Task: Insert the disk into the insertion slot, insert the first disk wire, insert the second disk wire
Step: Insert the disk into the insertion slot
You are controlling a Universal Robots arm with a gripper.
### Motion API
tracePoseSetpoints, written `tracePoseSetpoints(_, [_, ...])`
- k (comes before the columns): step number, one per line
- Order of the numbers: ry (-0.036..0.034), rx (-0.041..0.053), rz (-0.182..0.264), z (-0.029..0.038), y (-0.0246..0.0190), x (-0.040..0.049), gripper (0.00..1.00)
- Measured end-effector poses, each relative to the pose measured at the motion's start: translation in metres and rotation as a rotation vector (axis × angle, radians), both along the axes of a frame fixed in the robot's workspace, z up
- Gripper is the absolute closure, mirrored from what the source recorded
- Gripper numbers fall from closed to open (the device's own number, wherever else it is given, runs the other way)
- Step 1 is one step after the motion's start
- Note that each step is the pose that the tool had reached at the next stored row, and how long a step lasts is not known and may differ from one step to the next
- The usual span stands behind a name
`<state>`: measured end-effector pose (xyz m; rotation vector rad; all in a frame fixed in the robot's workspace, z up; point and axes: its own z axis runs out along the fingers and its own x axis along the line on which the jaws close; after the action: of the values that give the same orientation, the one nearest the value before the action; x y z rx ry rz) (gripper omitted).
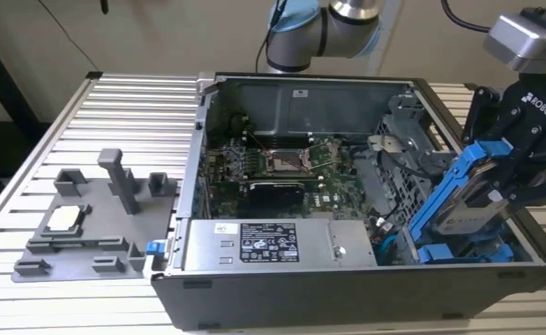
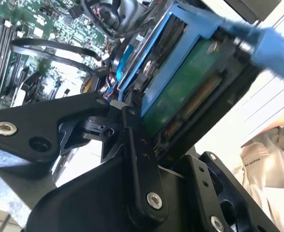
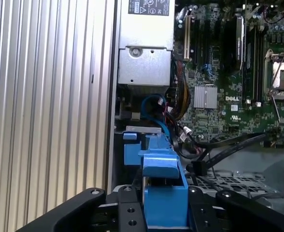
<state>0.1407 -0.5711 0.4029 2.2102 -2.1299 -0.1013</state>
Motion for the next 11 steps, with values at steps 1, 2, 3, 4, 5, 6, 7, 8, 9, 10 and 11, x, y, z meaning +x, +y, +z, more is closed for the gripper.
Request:
tracePoseSetpoints(1, [0.0002,-0.0003,0.000,-0.0015,0.0001,0.0003,0.67])
tracePoseSetpoints(2, [0.0008,0.0026,0.001,-0.0044,0.0000,0.0008,0.67])
tracePoseSetpoints(3, [0.0022,0.0019,0.001,-0.0047,0.0000,0.0008,0.67])
tracePoseSetpoints(4, [0.0025,0.0005,0.000,-0.0040,0.0001,0.0008,0.67])
tracePoseSetpoints(5, [0.0025,0.0000,0.000,-0.0039,0.0000,0.0007,0.67])
tracePoseSetpoints(6, [0.0026,0.0002,0.000,-0.0043,0.0001,0.0007,0.67])
tracePoseSetpoints(7, [0.0027,-0.0003,0.000,-0.0051,0.0001,0.0007,0.67])
tracePoseSetpoints(8, [0.0030,0.0003,0.000,-0.0067,0.0000,0.0008,0.67])
tracePoseSetpoints(9, [0.0034,-0.0004,0.000,-0.0079,0.0001,0.0010,0.67])
tracePoseSetpoints(10, [0.0037,-0.0002,0.000,-0.0096,0.0001,0.0012,0.67])
tracePoseSetpoints(11, [0.0039,-0.0001,0.000,-0.0116,0.0000,0.0013,0.67])
